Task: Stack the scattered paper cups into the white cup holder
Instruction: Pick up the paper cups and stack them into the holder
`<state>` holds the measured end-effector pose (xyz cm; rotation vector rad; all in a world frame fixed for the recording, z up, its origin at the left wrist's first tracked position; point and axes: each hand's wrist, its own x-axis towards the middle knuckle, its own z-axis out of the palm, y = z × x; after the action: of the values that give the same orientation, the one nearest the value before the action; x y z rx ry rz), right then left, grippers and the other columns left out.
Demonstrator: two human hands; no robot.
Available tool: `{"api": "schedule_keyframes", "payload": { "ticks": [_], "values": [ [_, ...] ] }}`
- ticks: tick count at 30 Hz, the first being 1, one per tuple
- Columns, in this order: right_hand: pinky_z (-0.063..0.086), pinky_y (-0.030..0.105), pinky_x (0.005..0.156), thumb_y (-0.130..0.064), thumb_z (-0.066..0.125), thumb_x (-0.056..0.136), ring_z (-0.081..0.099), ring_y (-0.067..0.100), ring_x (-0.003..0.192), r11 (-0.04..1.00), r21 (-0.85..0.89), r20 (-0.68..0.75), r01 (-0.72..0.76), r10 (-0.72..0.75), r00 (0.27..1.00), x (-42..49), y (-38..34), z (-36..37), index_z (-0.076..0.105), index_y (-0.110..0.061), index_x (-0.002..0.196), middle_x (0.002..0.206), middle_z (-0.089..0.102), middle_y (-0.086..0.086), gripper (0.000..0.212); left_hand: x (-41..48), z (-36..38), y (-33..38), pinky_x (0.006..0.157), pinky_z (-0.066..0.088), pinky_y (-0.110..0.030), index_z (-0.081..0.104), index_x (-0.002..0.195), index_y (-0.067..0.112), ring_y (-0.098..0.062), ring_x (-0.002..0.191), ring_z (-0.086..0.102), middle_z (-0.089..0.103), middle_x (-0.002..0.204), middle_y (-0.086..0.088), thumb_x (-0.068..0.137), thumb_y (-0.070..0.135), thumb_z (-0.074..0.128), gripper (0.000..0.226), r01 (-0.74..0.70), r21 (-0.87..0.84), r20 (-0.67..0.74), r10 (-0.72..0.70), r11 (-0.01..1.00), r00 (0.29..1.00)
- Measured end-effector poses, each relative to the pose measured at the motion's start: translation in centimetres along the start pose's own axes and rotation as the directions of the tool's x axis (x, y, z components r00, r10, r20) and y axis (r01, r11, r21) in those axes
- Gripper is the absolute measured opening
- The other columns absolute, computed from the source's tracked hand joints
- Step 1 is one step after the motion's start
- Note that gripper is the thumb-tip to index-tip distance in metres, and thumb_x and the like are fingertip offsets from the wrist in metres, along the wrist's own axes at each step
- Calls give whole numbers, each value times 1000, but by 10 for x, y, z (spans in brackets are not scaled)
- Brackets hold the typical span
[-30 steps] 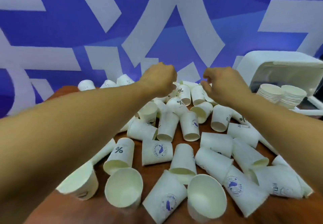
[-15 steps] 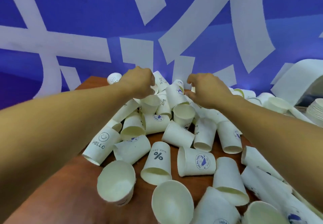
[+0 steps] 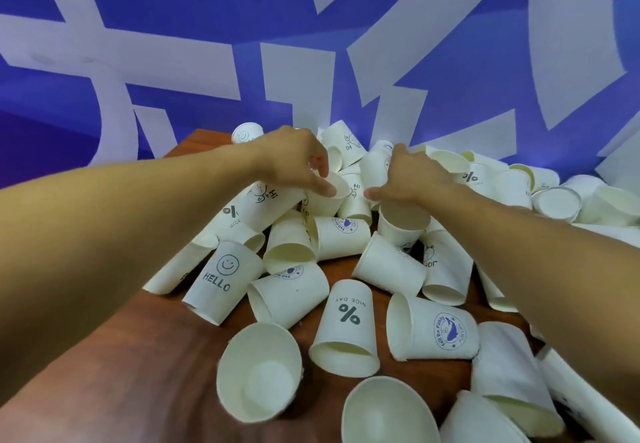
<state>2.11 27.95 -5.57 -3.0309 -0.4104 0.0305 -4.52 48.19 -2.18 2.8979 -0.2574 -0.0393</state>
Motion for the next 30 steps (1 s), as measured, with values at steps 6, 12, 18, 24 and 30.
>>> {"api": "schedule_keyframes", "payload": {
  "ticks": [6, 12, 18, 24, 30],
  "values": [
    [36, 35, 63, -41, 69, 78, 54, 34, 91, 996, 73, -164, 50, -37, 986, -4, -9, -4, 37, -6, 118, 107, 56, 15, 61, -19, -20, -17, 80, 41, -27, 70, 106, 29, -13, 105, 57, 60, 97, 13, 76, 55, 75, 40, -18, 14, 40, 17, 1000, 999],
    [38, 35, 67, -36, 72, 75, 53, 31, 88, 976, 163, -314, 142, -85, 946, -20, -18, -20, 35, -6, 120, 106, 55, 13, 65, -29, -23, -20, 75, 41, -29, 65, 101, 30, -17, 100, 54, 56, 102, 8, 73, 52, 78, 37, 10, 182, 154, -39, 983, 987],
    [35, 32, 68, -38, 74, 74, 50, 25, 87, 966, 165, -376, 197, -123, 918, -35, -13, -33, 41, -12, 110, 104, 54, 7, 55, -31, -21, -12, 66, 39, -24, 68, 115, 22, -17, 91, 57, 64, 104, 3, 84, 41, 73, 37, 41, 293, 162, -92, 955, 982],
    [37, 30, 70, -32, 76, 71, 48, 22, 90, 956, 180, -398, 231, -144, 906, -48, 3, -43, 50, -15, 111, 108, 57, 6, 51, -40, -38, -1, 62, 38, -26, 69, 109, 22, -18, 88, 55, 61, 94, 4, 88, 39, 68, 27, 35, 339, 50, -55, 940, 997],
    [47, 32, 83, -17, 79, 69, 55, 24, 107, 941, 240, -406, 240, -127, 905, -77, 20, -66, 61, -18, 121, 118, 61, 4, 55, -51, -58, 32, 71, 47, -35, 70, 109, 21, -17, 90, 49, 61, 99, 4, 88, 37, 69, 27, 36, 278, -75, -16, 960, 997]
  ]
}}
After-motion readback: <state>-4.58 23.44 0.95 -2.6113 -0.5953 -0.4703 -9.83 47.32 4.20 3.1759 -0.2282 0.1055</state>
